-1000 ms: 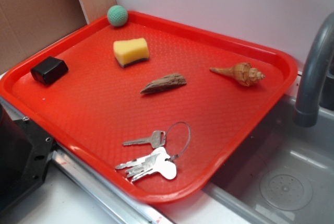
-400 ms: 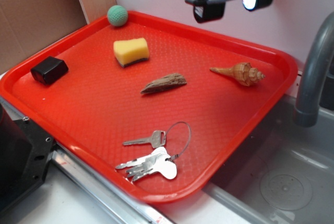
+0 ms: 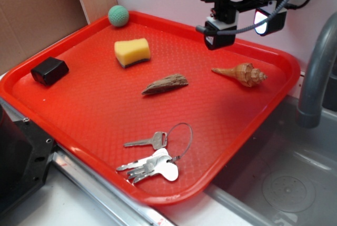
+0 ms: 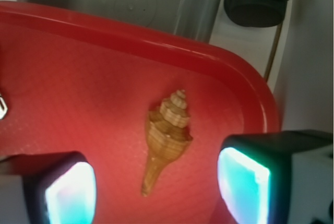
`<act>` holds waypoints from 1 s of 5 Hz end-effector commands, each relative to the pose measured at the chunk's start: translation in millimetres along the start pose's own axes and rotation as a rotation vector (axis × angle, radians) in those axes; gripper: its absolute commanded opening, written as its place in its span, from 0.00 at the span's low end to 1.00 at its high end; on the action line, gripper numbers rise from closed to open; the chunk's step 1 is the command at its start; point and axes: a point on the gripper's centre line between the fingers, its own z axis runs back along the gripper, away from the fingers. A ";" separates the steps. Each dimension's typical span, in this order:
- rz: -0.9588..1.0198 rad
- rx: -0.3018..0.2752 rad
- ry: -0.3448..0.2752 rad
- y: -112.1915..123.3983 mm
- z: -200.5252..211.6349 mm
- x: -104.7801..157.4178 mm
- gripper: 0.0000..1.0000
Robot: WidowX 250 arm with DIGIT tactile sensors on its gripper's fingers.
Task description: Grab the shell.
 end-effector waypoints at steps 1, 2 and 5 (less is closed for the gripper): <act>0.061 0.041 0.025 0.4 -17.4 -10.9 1.00; 0.062 0.024 0.007 7.2 -32.9 -7.8 1.00; 0.084 -0.012 -0.007 3.8 -55.9 11.9 0.00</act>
